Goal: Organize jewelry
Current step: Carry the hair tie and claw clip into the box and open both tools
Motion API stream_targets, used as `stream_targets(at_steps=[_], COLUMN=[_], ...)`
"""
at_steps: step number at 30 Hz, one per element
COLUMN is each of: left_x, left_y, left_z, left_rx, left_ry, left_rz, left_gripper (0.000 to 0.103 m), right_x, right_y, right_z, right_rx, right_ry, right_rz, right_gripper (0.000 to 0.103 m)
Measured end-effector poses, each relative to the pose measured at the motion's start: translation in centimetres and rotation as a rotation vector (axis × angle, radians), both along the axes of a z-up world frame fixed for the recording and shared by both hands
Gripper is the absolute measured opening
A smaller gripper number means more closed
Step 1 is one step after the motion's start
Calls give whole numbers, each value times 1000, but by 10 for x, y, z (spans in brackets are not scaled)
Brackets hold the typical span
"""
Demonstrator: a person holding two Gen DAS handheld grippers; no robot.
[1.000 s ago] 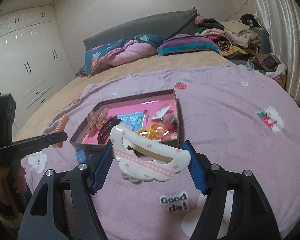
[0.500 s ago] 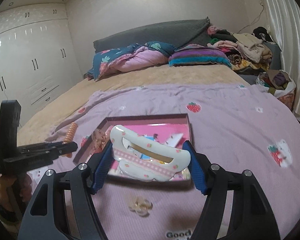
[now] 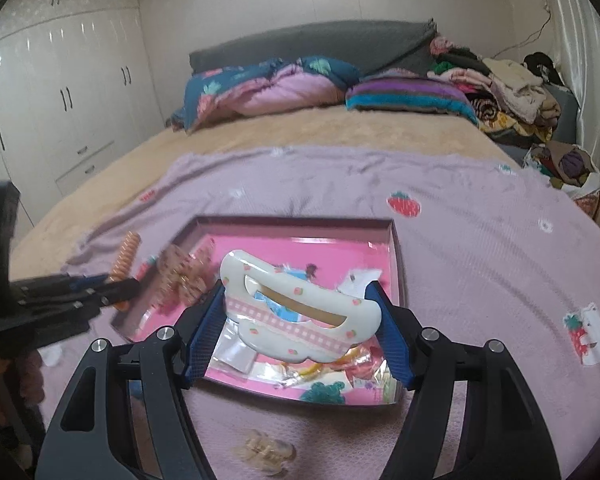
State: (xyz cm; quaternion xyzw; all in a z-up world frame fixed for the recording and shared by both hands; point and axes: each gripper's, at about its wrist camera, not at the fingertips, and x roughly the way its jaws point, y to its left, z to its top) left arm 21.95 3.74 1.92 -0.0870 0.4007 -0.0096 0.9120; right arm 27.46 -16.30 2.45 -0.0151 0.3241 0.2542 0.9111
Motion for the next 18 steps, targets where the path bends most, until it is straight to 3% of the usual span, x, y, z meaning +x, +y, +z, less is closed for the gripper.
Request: stream_targets(at_steps=[8, 18], left_x=[18, 22], left_y=[-2, 1], left_z=[-27, -42], left_rx=[34, 37], left_ry=[66, 102], left_rz=[16, 30], left_gripper=[21, 22], right_x=[21, 30], right_y=[5, 11], right_z=[-43, -61], right_rx=[-95, -126], right_ry=[42, 65], right_rz=[-12, -21], right_gripper=[68, 70])
